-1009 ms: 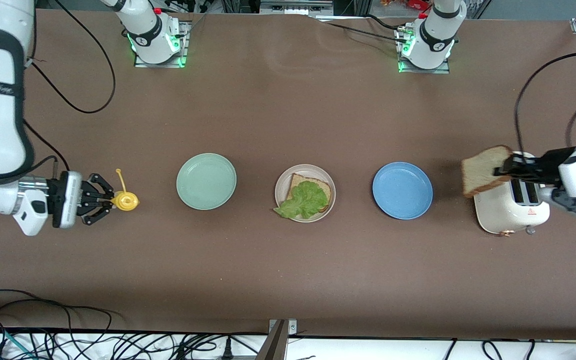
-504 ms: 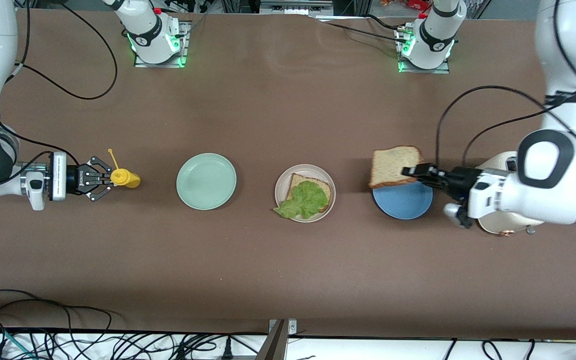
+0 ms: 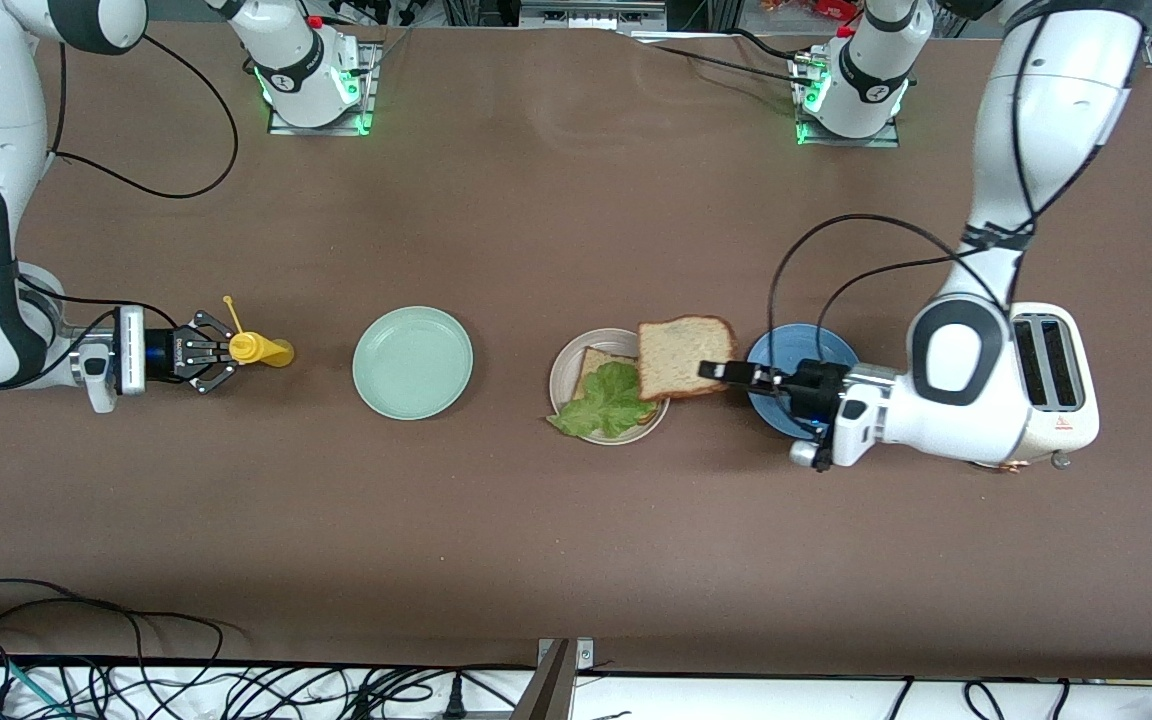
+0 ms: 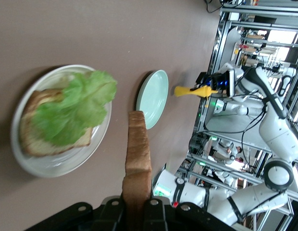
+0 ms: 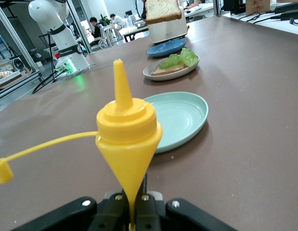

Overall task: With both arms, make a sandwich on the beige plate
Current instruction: 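Carry the toaster bread slice with the left gripper onto the lettuce, then release the bread while the right gripper sets down the bottle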

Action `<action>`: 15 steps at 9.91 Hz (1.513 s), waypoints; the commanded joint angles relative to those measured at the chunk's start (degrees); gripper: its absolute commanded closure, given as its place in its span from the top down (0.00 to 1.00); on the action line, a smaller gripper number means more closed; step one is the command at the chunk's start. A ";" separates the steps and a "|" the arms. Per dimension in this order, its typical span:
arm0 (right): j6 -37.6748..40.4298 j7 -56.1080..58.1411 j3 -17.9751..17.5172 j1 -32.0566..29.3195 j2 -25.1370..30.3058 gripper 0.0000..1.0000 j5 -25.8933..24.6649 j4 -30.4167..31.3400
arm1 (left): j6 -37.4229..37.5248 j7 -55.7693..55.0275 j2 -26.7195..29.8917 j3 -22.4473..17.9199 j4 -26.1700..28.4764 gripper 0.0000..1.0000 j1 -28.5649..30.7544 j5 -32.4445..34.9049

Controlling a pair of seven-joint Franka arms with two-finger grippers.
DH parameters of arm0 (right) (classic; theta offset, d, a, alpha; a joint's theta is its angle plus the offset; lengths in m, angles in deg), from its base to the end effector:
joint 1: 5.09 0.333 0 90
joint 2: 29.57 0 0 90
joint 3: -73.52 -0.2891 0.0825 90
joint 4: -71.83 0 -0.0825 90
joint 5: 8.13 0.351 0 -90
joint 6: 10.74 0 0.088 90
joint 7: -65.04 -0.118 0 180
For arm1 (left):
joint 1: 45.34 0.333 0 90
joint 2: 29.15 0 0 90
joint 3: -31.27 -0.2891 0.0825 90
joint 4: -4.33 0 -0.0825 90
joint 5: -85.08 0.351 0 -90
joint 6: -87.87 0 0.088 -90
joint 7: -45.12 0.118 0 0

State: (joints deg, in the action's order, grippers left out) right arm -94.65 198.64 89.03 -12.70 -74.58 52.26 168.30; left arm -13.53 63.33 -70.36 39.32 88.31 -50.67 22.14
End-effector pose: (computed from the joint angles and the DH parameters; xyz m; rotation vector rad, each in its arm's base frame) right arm 0.5426 -0.1025 0.1504 -1.5271 -1.3555 -0.7024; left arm 0.6197 -0.2203 0.2731 1.9959 -0.0407 -0.3631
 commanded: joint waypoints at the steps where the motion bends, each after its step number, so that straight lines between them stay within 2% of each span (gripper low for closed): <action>1: 1.91 1.93 -1.01 -1.97 -1.30 0.00 1.13 -1.81 | -6.32 -0.98 -2.64 -0.58 -1.54 0.00 -3.96 -3.59; 3: 1.74 2.46 -1.01 -2.06 -1.75 0.00 1.13 -2.16 | -11.52 -0.46 -4.32 -0.58 -1.63 0.00 -6.79 -6.31; 5: 1.82 2.28 -1.01 -2.15 -2.01 0.02 1.13 -2.17 | -13.03 -0.11 -5.55 -0.58 -1.63 0.00 -7.84 -6.23; 6: 1.74 2.20 -1.01 -2.15 -2.18 0.34 1.22 -2.17 | -13.03 -0.02 -6.25 -0.58 -1.72 0.00 -7.94 -6.14; 7: 1.56 2.20 -1.01 -2.15 -2.19 0.46 1.66 -2.17 | -13.12 -0.02 -6.95 -0.58 -1.89 0.00 -8.81 -5.97; 8: 1.65 2.37 -1.01 -2.23 -2.19 0.63 1.83 -2.25 | -15.04 0.07 -7.22 -0.67 -1.81 0.00 -8.90 -6.05; 9: 1.99 2.20 -0.84 -2.41 -2.10 0.64 1.75 -2.25 | -16.88 0.07 -7.75 -0.67 -1.80 0.00 -9.77 -5.79; 10: 1.91 2.11 -0.83 -4.32 -2.27 0.85 1.49 -2.69 | -17.08 0.07 -7.93 -0.67 -1.89 0.00 -9.87 -5.44; 11: 1.91 2.19 -0.83 -5.30 -2.71 0.97 1.05 -3.22 | -17.08 0.85 -8.02 -0.84 -1.98 0.52 -9.87 -5.26; 12: 1.82 1.76 -0.75 -6.09 -2.80 1.00 -0.17 -3.66 | -17.34 3.73 -8.02 -1.28 -1.98 0.87 -9.70 -5.26; 13: 1.47 0.80 -0.66 -6.62 -2.89 1.00 -1.66 -4.10 | -17.43 5.94 -8.02 -1.89 -1.98 1.00 -9.52 -5.00; 15: 1.38 -3.58 0.22 -6.98 -2.54 1.00 -6.05 -4.71 | -17.43 6.05 -7.67 -3.21 -1.98 1.00 -8.91 -0.46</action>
State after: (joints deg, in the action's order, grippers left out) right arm -94.34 198.36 89.28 -19.11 -76.52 49.01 165.82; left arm -30.90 68.36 -77.52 36.89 87.84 -59.67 18.94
